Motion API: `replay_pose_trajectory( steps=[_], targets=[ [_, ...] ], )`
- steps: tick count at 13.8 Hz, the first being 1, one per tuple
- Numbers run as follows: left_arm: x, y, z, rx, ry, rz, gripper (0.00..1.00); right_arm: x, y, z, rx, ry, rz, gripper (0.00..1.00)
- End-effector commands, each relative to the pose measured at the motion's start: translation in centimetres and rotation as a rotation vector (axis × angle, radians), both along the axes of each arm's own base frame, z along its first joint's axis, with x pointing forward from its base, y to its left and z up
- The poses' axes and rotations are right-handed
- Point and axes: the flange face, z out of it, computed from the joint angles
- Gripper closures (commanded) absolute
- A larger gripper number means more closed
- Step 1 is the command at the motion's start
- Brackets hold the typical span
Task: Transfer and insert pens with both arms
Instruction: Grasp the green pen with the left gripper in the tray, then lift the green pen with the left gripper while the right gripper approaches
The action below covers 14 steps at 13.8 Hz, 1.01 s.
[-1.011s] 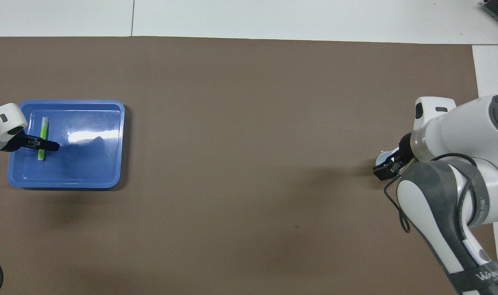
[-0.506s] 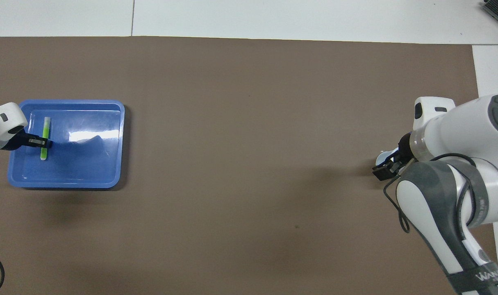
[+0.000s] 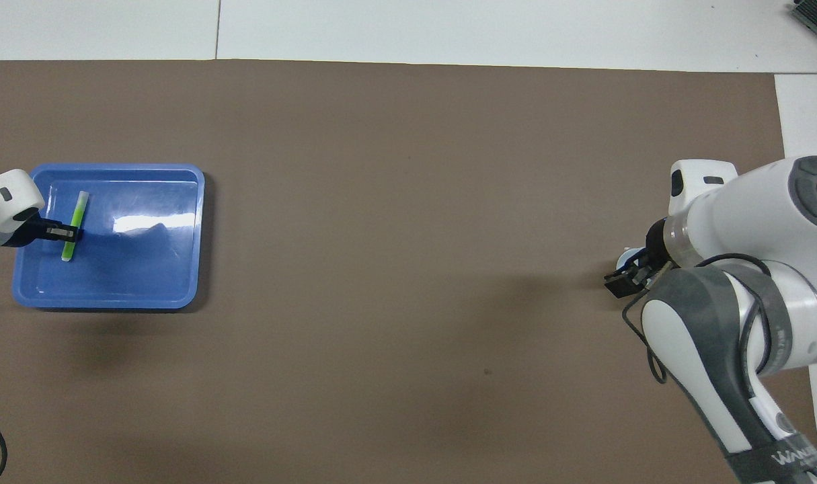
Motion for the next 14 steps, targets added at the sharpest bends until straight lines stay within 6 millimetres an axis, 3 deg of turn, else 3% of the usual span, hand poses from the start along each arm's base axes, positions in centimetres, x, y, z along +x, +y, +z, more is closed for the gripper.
replay_pose_trajectory(
  steps=[1,5,10,14],
  targets=[
    [-0.5,0.6,-0.5,-0.026,0.034,0.027,1.0,-0.4,0.2,0.7,0.024,0.01,-0.019,0.0],
    [-1.2,-1.1,4.7,-0.071,0.073,0.183,1.0,-0.4,0.2,0.7,0.024,0.01,-0.019,0.0],
    [-2.0,-4.9,8.9,-0.075,0.119,0.324,1.0,-0.4,0.4,0.6,0.056,0.016,-0.033,0.0],
    [-2.4,-6.2,10.2,-0.267,0.168,0.759,1.0,-0.6,0.6,0.6,0.073,0.027,-0.05,0.0]
  ],
)
